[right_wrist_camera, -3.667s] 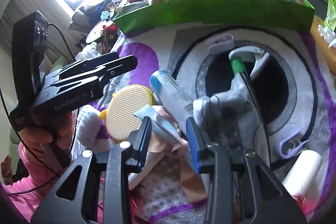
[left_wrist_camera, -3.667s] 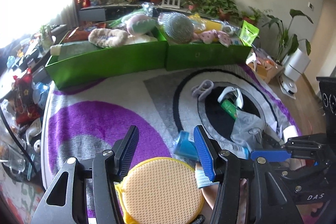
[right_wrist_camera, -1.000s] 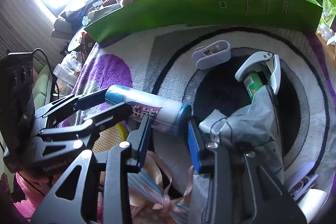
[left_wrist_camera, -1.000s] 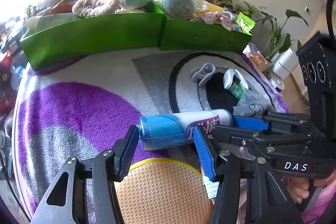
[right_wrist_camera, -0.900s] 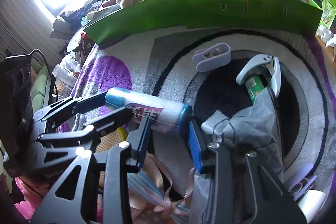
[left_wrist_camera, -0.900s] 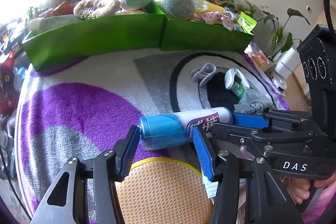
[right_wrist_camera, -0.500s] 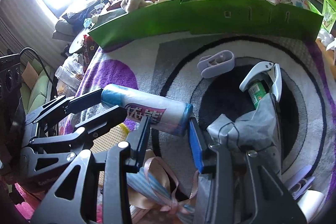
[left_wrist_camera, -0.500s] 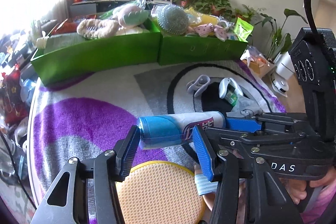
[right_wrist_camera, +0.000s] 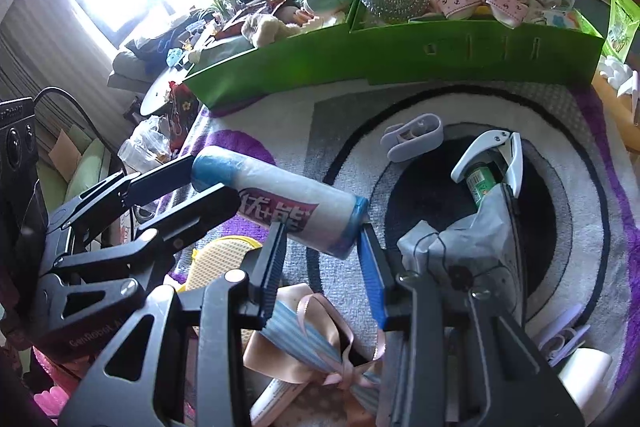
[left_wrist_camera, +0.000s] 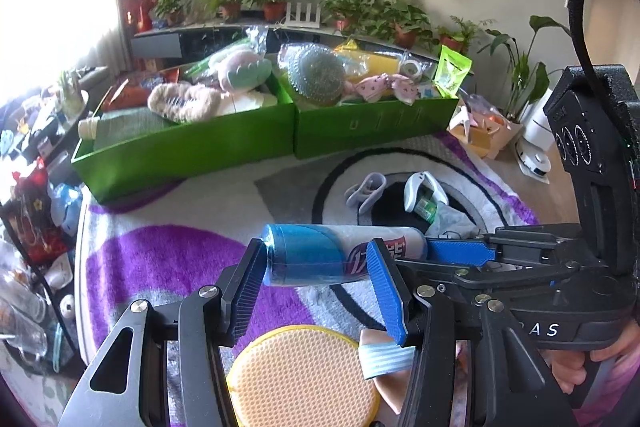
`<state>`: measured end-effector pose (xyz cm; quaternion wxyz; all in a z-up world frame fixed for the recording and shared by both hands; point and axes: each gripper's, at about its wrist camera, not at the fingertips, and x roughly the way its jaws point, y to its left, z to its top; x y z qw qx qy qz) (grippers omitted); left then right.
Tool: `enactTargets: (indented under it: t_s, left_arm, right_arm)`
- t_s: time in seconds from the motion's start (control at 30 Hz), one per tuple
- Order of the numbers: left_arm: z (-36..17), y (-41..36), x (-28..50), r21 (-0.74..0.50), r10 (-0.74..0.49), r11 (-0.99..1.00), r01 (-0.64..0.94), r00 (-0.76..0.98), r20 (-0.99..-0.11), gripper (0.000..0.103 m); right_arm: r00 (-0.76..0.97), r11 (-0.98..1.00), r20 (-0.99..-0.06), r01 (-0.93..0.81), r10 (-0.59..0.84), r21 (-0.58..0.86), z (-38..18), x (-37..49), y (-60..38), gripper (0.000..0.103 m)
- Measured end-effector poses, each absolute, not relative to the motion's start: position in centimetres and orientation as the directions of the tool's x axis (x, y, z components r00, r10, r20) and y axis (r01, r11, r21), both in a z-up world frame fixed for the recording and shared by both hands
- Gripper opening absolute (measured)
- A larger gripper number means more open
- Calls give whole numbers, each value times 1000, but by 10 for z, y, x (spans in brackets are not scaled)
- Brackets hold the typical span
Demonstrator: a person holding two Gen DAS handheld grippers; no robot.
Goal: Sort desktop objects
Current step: 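Lift the roll with the left tool and carry it toward the box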
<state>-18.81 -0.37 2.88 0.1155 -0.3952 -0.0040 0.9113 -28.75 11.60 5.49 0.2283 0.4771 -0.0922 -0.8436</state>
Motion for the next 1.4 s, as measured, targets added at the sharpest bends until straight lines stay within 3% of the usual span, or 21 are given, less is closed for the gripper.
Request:
enactTargets:
  t_s: [0.7,1.4]
  left_arm:
    - [80,1,-206,53,169,-961,-272,-725,-667,53]
    - [116,-17,-249,74,161,-961,-267,-756,-634,52]
  right_arm:
    - [-491,-855,-700,320,-518,408,95,-303,118,38]
    - [-535,-852,-663,317,-524,418,135,-349,112,37]
